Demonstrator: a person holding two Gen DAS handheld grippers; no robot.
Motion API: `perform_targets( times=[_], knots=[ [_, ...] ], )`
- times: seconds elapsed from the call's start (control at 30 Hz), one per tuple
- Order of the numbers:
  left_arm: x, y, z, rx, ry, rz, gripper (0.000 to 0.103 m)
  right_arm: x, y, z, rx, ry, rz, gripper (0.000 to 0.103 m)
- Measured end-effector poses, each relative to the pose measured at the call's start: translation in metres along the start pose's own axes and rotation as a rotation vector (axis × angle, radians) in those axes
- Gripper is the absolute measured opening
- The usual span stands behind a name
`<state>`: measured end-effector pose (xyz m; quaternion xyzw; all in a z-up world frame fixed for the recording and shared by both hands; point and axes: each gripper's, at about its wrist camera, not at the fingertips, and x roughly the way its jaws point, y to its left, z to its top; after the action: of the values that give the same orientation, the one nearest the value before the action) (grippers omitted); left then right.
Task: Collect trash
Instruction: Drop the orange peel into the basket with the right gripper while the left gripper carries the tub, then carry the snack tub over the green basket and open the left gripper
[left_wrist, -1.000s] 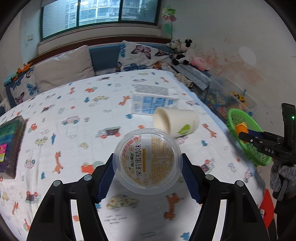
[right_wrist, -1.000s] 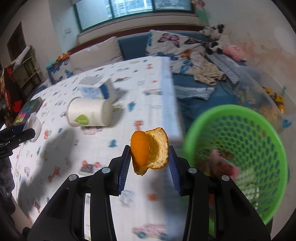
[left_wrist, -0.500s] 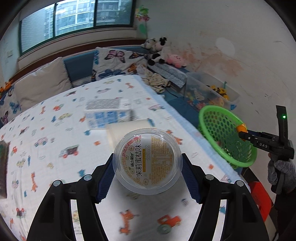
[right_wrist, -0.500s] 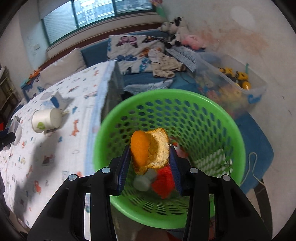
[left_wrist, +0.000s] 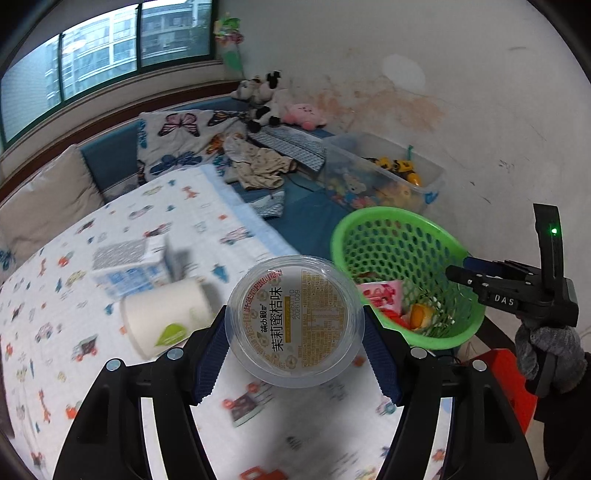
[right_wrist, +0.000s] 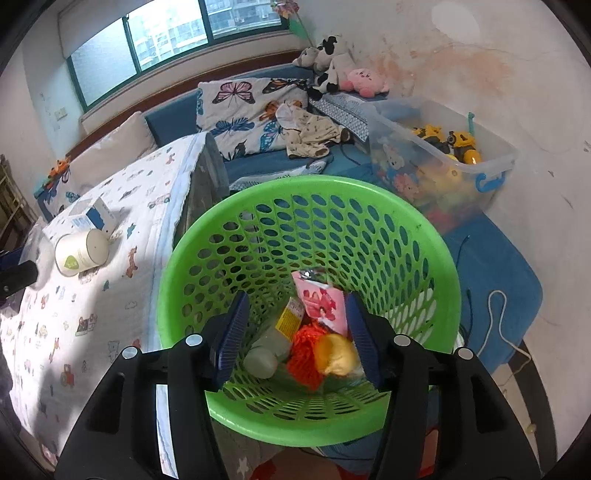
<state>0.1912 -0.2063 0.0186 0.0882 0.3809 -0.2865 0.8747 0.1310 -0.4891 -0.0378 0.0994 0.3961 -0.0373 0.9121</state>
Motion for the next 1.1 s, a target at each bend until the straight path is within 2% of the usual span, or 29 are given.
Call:
perform_targets(
  times=[0.3, 0.6, 0.93, 1.1],
  knots=[
    [0.035, -0.048, 0.019, 0.055, 0.045, -0.066, 0.066, -0.022, -0.008, -0.006, 0.004, -0.040, -0.002, 0.065],
    [0.071, -0.084, 0.025, 0.084, 0.101, -0.112, 0.066, -0.030, -0.021, -0.016, 0.038, -0.049, 0.001, 0.068],
    [0.093, -0.105, 0.027, 0.107, 0.127, -0.138, 0.066, -0.030, -0.036, -0.024, 0.076, -0.045, -0.004, 0.069],
    [0.096, -0.107, 0.028, 0.097, 0.130, -0.160, 0.074, -0.032, -0.038, -0.026, 0.086, -0.044, -0.005, 0.069]
  ],
)
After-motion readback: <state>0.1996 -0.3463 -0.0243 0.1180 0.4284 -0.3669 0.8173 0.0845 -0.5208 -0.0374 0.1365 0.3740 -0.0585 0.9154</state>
